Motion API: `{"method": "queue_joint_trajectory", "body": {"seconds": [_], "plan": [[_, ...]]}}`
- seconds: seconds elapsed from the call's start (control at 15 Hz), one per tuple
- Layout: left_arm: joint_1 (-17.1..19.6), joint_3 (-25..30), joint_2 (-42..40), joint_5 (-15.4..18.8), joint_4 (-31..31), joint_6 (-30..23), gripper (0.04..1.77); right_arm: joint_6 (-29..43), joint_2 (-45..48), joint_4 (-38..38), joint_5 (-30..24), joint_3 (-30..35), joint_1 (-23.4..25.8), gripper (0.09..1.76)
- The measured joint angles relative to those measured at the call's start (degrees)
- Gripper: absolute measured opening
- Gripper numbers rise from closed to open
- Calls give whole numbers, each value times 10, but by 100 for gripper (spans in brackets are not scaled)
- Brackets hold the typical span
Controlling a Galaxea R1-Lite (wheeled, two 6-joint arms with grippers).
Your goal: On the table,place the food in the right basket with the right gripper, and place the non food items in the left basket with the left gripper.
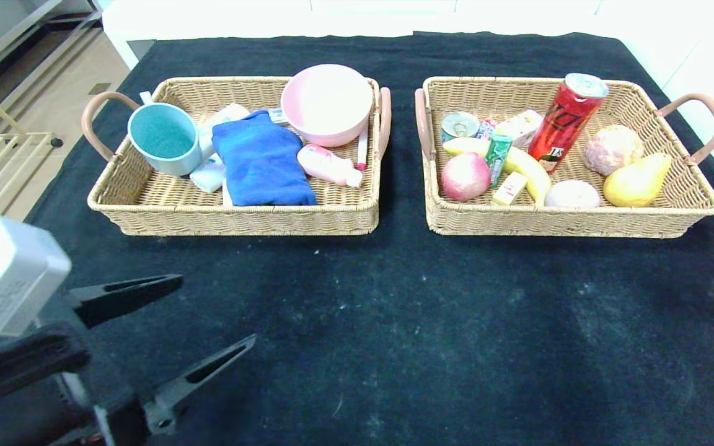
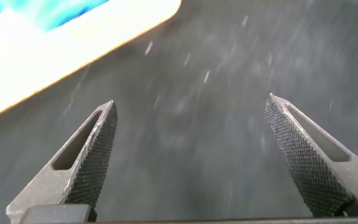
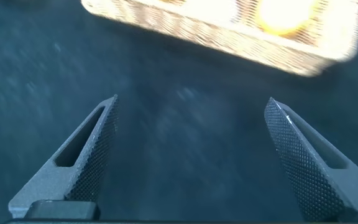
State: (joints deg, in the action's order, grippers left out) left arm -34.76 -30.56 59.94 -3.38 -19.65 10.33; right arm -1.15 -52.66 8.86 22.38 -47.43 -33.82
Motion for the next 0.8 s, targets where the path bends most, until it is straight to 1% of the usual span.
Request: {"method": "queue_joint_trajectory", "body": {"seconds": [0.13, 0.2, 0.33, 0.47, 0.53, 0.67, 0.8], "plan": [[10, -24, -73, -20, 126, 0, 172, -4, 61, 64, -28, -10, 33, 169], [17, -48, -108, -32, 190, 1, 172, -5, 94, 120, -41, -30, 50, 170], [53, -101, -157, -39, 261, 2, 172, -4, 147, 237, -54, -90, 83, 170], [82, -149, -187, -38, 328, 3, 172, -5, 192, 306, -66, -128, 129, 170], [94, -172, -199, -36, 363, 4, 172, -5, 211, 328, -86, -141, 157, 170], [111, -207, -225, -19, 417, 5, 172, -6, 241, 387, -147, -167, 229, 170], [129, -226, -250, -6, 447, 5, 172, -6, 267, 424, -221, -184, 299, 170]]}}
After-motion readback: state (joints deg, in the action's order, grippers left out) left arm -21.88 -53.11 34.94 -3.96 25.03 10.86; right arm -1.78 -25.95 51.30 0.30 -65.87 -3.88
